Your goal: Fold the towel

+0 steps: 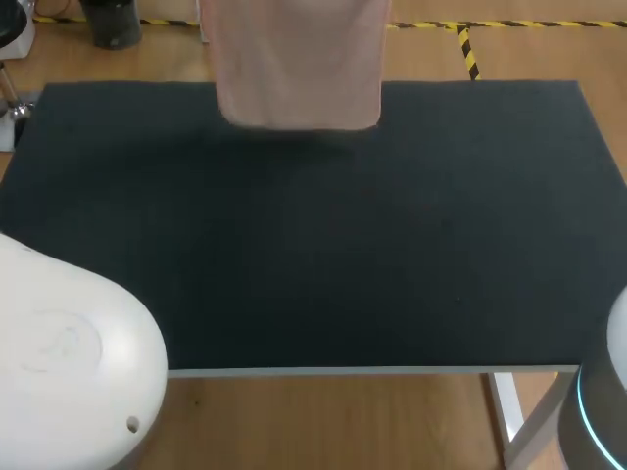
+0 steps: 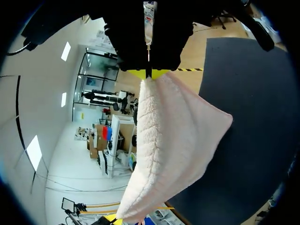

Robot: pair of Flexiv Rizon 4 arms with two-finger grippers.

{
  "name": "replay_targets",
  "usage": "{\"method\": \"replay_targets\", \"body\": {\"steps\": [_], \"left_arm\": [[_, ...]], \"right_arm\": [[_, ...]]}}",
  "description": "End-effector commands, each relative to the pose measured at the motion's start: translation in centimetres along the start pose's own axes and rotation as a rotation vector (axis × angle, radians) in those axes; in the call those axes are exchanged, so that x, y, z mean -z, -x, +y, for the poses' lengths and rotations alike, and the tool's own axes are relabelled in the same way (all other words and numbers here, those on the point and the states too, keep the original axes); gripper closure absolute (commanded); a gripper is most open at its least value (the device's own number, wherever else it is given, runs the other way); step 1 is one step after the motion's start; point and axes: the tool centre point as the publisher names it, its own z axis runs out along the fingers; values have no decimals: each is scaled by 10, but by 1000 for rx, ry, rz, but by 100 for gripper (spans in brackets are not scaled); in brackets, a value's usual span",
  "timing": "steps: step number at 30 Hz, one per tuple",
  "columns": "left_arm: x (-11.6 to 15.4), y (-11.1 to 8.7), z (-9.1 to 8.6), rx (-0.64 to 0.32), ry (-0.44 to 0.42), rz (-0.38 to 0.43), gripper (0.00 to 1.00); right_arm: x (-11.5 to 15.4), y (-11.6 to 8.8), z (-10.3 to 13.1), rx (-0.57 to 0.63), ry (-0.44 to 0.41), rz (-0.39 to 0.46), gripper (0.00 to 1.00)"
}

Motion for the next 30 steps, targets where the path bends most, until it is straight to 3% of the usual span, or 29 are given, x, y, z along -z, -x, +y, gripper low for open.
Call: {"method": "replay_targets", "body": {"steps": [1, 5, 9, 15, 24, 30], "left_arm": [[-17, -15, 2, -24, -31, 36, 100], [-38, -49, -3, -35, -71, 149, 100], [-52, -98, -9, -46, -100, 255, 100], [-52, -159, -12, -45, -137, 366, 100], [-48, -205, -1, -40, -133, 446, 100], [-91, -220, -4, -36, -120, 561, 100]], "right_arm": [[7, -19, 8, 12, -19, 22, 100], [13, -57, 16, 27, -19, 106, 100], [27, -94, 25, 18, 4, 194, 100], [52, -137, 42, 8, 43, 292, 100], [76, -182, 73, -14, 90, 385, 100], [48, -217, 73, -48, -3, 481, 100]]}}
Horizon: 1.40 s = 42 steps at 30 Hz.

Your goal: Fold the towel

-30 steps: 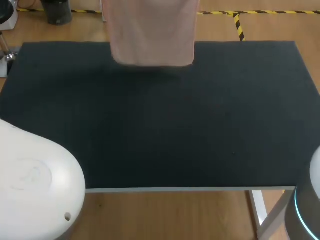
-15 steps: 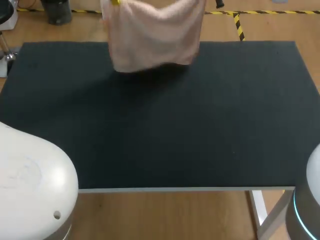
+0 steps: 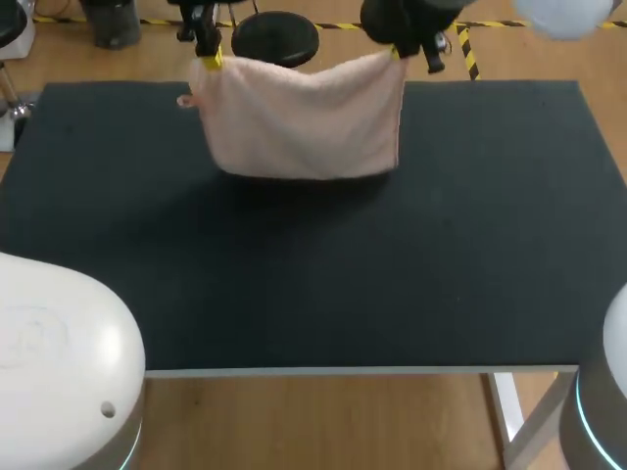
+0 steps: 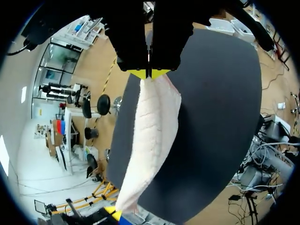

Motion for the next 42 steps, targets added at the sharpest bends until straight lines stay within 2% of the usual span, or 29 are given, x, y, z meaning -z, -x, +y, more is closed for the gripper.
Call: {"method": "replay_targets", "body": {"steps": [1, 7, 11, 15, 25, 32, 33, 34, 35, 42], "left_arm": [[-42, 18, -1, 12, -23, 81, 100], [-107, 27, 1, 54, -24, 236, 100], [-132, 35, 1, 51, 2, 273, 100], [-151, 53, 6, 62, 5, 288, 100], [-171, 111, 22, 72, 39, 251, 100], [-184, 121, 20, 54, 49, 279, 100], [-184, 121, 20, 53, 41, 280, 97], [-185, 120, 19, 52, 43, 288, 60], [-187, 120, 18, 45, 43, 299, 0], [-185, 117, 25, 45, 27, 300, 0]], "right_arm": [[-33, -6, 3, -52, -45, 51, 100], [-86, -29, -1, -130, -72, 136, 100], [-114, -35, 0, -147, -112, 161, 100], [-141, -34, -4, -169, -142, 173, 100], [-189, -17, -29, -218, -200, 198, 100], [-206, -6, -31, -190, -192, 211, 100], [-207, -5, -31, -188, -188, 212, 100], [-207, -4, -30, -183, -187, 215, 56], [-208, -3, -31, -184, -187, 217, 0], [-200, 2, -37, -185, -213, 197, 0]]}}
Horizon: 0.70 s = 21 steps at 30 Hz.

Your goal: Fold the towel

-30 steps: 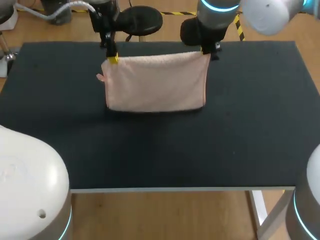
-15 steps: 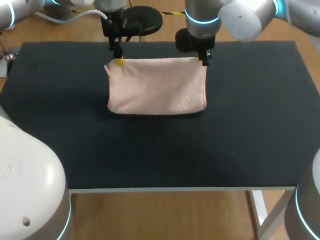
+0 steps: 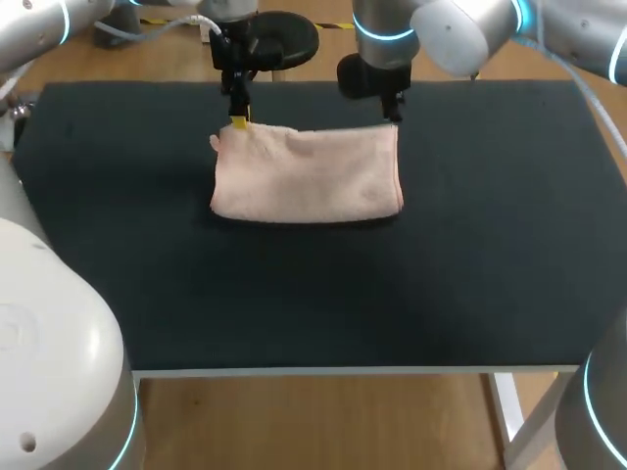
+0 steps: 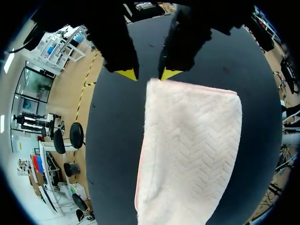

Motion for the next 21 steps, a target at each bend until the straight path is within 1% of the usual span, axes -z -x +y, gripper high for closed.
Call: {"method": "replay_targets", "body": {"steps": [1, 5, 7, 8, 10, 13, 14, 17, 18, 21], "left_arm": [[3, 4, 8, 4, -20, 51, 0], [13, -4, 21, 20, -66, 41, 0], [20, -11, 29, 27, -116, 37, 0], [23, -16, 32, 29, -151, 35, 0], [29, -25, 41, 40, -252, 25, 0], [35, -42, 53, 78, -433, -19, 0], [37, -49, 56, 88, -491, -46, 0], [39, -69, 60, 85, -584, -156, 0], [40, -75, 60, 84, -597, -194, 0], [44, -93, 63, 85, -602, -361, 0]], "right_arm": [[8, 2, -4, -2, -16, -7, 0], [20, 5, -8, -1, -13, -40, 0], [26, 6, -8, 5, -9, -55, 0], [29, 6, -7, 8, -8, -61, 0], [33, 6, -5, 12, -3, -69, 0], [38, 3, 0, 16, 1, -73, 0], [39, 2, 2, 19, 3, -73, 0], [41, -1, 9, 36, 14, -67, 0], [41, -2, 12, 44, 18, -66, 0], [45, -5, 20, 74, 26, -65, 0]]}}
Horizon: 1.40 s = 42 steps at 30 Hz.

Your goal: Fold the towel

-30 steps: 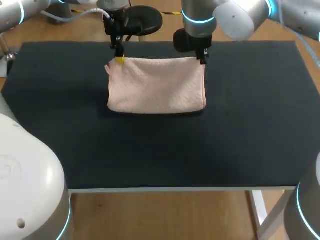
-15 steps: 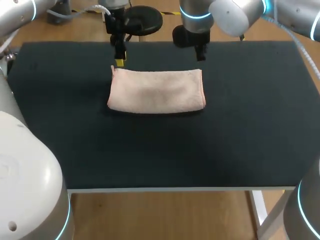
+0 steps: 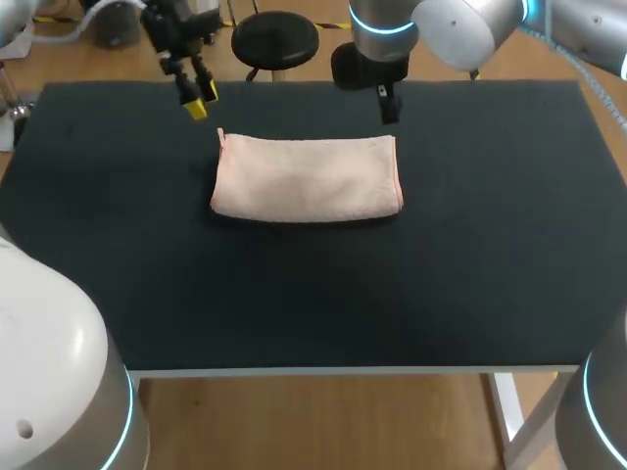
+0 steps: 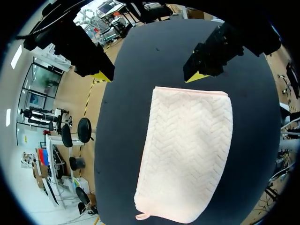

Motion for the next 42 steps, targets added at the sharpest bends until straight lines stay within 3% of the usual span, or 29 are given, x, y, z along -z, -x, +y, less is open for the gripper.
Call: {"method": "replay_targets", "body": {"steps": [1, 7, 17, 23, 24, 25, 42], "left_arm": [[-2, -54, 12, -48, -263, -468, 0], [-2, -66, 18, -53, -278, -656, 0], [-10, -43, 32, 41, -410, -756, 0], [-15, -28, 27, 50, -441, -709, 0], [-16, -27, 27, 60, -433, -697, 0], [-17, -22, 27, 101, -418, -625, 0], [-17, -22, 27, 101, -418, -625, 0]], "right_arm": [[5, -2, 8, 29, 7, 4, 0], [13, -7, 23, 104, 32, 1, 0], [31, -13, 27, 161, 78, 0, 0], [33, -12, 19, 157, 88, 3, 0], [34, -12, 18, 173, 53, 10, 0], [34, -11, 18, 214, 49, -6, 0], [34, -11, 18, 214, 49, -6, 0]]}}
